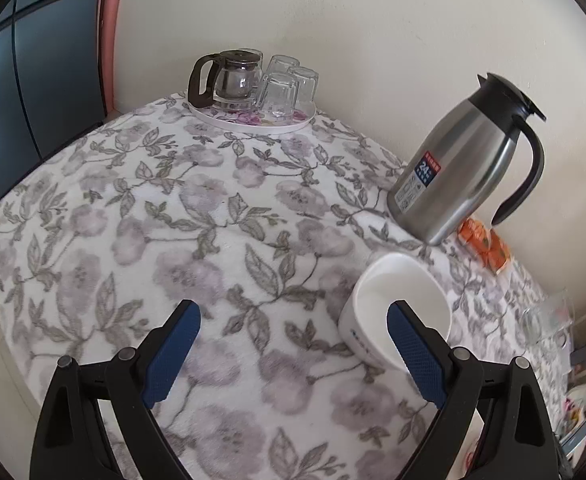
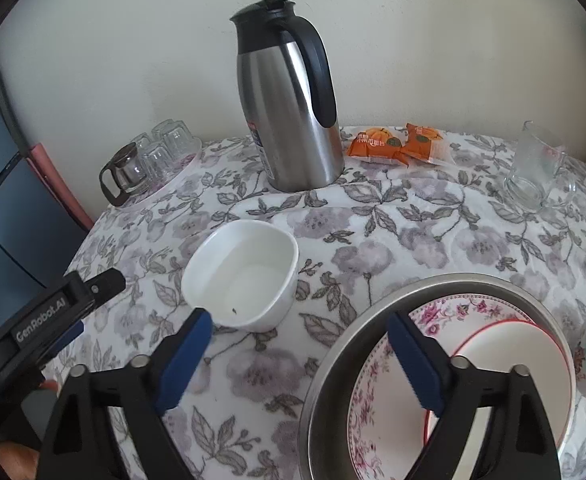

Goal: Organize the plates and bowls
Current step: 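Move both grippers toward the white square bowl beside the thermos, then close both grippers on the white square bowl's rim and lift it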

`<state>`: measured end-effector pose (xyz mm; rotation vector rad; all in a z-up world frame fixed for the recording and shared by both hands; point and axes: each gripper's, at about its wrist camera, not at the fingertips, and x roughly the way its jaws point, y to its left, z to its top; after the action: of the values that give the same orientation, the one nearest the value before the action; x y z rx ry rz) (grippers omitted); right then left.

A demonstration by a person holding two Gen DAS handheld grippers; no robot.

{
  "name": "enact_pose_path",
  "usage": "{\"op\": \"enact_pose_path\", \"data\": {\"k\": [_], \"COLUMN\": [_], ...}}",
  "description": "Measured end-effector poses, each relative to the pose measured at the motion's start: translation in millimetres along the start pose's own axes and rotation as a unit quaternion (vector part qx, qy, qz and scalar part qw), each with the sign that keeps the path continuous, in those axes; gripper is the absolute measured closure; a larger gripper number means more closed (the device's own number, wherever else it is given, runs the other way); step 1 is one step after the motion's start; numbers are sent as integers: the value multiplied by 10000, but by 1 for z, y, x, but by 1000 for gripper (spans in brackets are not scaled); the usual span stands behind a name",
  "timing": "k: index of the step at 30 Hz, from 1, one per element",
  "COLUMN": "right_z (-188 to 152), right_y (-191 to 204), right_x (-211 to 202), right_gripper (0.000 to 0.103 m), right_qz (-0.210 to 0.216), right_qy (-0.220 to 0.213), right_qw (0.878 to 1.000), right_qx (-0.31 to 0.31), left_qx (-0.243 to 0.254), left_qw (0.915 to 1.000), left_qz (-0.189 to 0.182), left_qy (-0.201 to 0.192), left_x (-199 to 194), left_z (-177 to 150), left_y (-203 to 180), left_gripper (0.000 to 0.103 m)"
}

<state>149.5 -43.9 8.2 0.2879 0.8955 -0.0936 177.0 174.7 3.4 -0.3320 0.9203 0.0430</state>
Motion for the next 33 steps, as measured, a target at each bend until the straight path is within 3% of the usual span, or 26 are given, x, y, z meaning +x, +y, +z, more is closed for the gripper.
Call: {"op": "enact_pose_path", "data": {"k": [10,14,19,27,33], "right_z": [14,16,16,16,17], "right_y": [9,13,14,16,16], "right_x": [37,50,67,92,109], "right_gripper": [36,52,64,72,72], "right_qz": [-115,-204,-237,-283,-293], "right_qy": [481,614,796,970,1087], "right_qw": [9985,9976,9963,9946,9932], "right_qx": [255,236,234,240,304], "left_qx": [-228,-233,-180,-189,-148], "left_qw": [9986,9971,9957,9945,9936], "left_qz": [-368,-574,-739,-817,-887], "left_qy": [293,438,530,632,677], "left_x": [31,44,58,82,96], "left_z": [2,1,0,-2,-3], "left_y": [4,-1,-9,-17,-21], "left_gripper": [10,24,38,62,71]}}
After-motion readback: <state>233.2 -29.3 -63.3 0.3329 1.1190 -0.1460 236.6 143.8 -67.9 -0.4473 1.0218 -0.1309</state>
